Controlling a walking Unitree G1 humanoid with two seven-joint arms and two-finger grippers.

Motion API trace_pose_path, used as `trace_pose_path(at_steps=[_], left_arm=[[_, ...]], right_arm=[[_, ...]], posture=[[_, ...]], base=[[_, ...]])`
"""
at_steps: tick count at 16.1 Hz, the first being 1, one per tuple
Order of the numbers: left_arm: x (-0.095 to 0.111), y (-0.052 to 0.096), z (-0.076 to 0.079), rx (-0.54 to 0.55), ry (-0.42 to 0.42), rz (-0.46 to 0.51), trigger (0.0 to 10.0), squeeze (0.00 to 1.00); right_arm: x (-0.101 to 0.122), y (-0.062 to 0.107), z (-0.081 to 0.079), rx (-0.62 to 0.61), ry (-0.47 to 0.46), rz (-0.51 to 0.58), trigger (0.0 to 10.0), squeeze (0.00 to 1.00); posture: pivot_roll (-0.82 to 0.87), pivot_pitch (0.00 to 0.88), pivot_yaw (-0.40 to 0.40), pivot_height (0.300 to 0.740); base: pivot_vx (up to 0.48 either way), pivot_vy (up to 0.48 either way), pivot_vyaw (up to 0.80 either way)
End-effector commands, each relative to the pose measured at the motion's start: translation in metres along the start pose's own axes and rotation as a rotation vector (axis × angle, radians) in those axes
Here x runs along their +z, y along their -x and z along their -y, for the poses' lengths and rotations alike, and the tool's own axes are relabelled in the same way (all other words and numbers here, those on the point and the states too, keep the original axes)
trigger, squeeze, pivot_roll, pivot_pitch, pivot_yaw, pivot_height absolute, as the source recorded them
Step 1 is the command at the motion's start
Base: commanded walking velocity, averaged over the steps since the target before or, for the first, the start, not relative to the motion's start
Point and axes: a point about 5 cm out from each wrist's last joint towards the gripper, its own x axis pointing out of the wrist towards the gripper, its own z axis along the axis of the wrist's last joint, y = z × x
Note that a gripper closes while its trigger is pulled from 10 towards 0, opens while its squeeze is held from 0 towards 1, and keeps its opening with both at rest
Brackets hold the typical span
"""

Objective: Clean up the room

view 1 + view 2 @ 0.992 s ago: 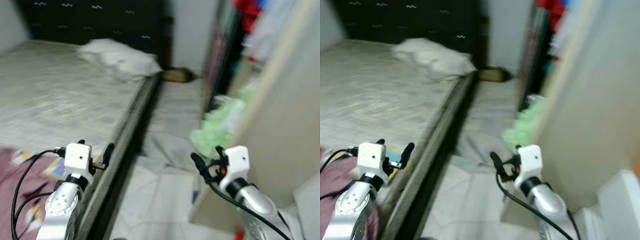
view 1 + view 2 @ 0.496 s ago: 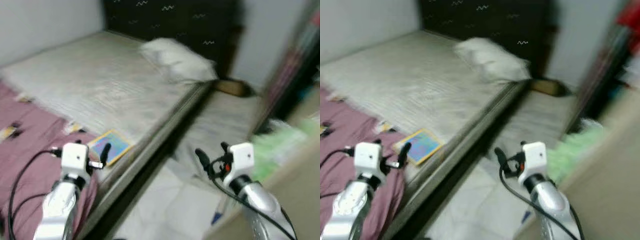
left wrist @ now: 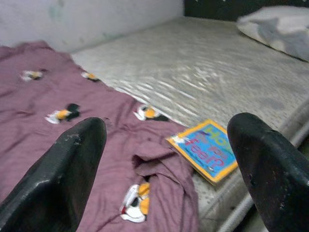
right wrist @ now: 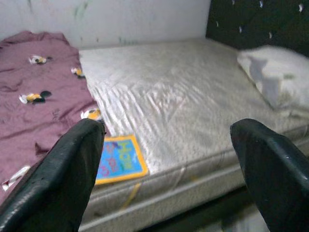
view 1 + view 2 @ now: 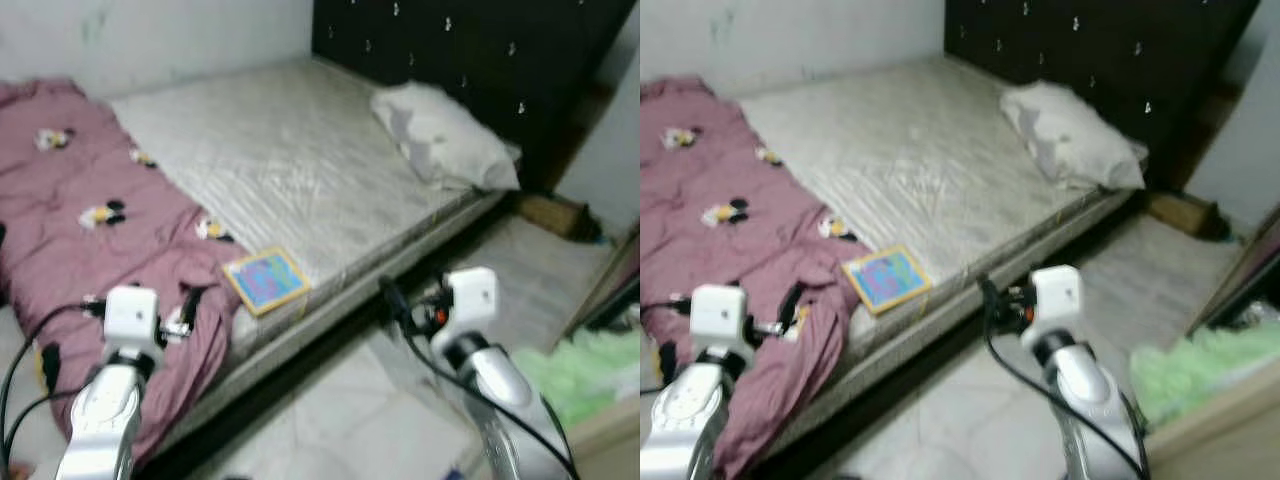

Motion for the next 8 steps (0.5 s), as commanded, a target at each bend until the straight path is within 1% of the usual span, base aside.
trace_pose_path(at_steps=[1, 3, 8], left_arm=[[0.0035, -0.0023, 0.0049, -0.006, 0.0, 0.015, 10.0, 0.0], [0.0015, -0.0028, 0.0069, -0.017, -0.002, 0.008, 10.0, 0.0], [0.0031, -0.0072, 0.0066, -0.025, -0.004, 0.013, 10.0, 0.0]], right_arm=[[-0.0021, 0.0035, 0.0116, -0.057, 0.017, -0.012, 10.0, 0.0], [-0.0018, 0.0032, 0.0117, -0.067, 0.022, -0.011, 10.0, 0.0], [-0.0016, 0.0025, 0.0125, -0.087, 0.026, -0.004, 10.0, 0.0]], posture=[[-0.03, 0.0, -0.064, 0.74], [-0.03, 0.0, -0.063, 0.74], [-0.04, 0.0, -0.059, 0.74]], base=[[0.0, 0.0, 0.79], [0.0, 0.0, 0.79], [0.0, 0.0, 0.79]])
